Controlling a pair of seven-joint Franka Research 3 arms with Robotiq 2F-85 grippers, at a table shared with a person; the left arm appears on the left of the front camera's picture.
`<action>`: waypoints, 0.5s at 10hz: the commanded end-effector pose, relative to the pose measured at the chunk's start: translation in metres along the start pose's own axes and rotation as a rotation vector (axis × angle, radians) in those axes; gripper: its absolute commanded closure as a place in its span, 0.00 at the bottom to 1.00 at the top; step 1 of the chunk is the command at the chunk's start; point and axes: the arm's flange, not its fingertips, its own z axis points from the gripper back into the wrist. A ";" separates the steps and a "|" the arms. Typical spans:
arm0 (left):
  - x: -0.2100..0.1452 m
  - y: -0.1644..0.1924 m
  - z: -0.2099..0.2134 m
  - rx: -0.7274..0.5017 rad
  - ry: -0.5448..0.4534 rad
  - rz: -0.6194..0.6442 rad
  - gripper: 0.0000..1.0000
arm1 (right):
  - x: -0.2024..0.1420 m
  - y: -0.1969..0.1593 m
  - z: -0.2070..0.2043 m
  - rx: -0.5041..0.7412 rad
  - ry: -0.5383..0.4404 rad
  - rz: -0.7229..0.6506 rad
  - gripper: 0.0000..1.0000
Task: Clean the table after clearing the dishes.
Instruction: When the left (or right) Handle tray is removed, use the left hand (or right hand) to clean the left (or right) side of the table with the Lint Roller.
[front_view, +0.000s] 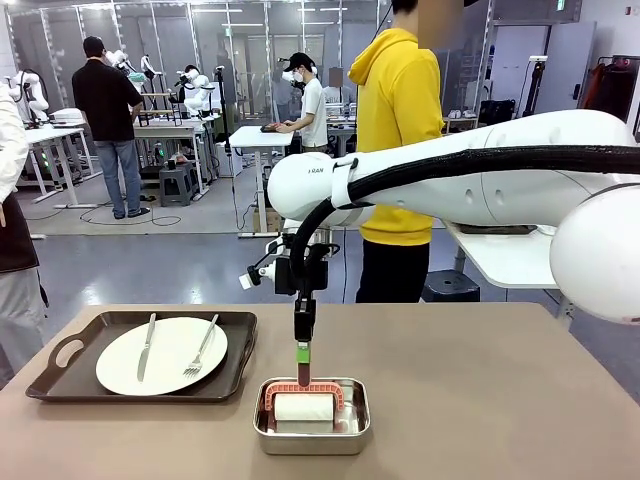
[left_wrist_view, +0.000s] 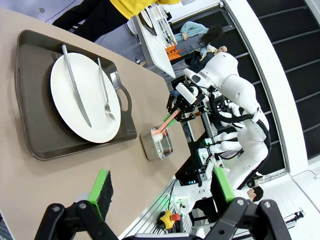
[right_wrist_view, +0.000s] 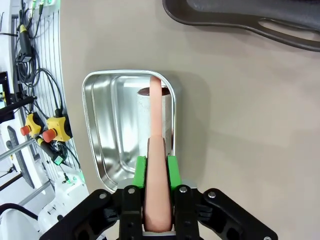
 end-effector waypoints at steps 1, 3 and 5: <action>-0.001 -0.001 0.002 0.001 -0.004 -0.006 0.00 | 0.007 0.002 0.007 -0.001 0.018 -0.034 1.00; -0.001 -0.001 0.002 0.001 -0.004 -0.006 0.00 | 0.005 0.003 0.011 -0.004 0.013 -0.038 1.00; -0.001 -0.001 0.002 0.001 -0.004 -0.006 0.00 | 0.001 0.015 0.023 -0.053 0.033 -0.073 0.99</action>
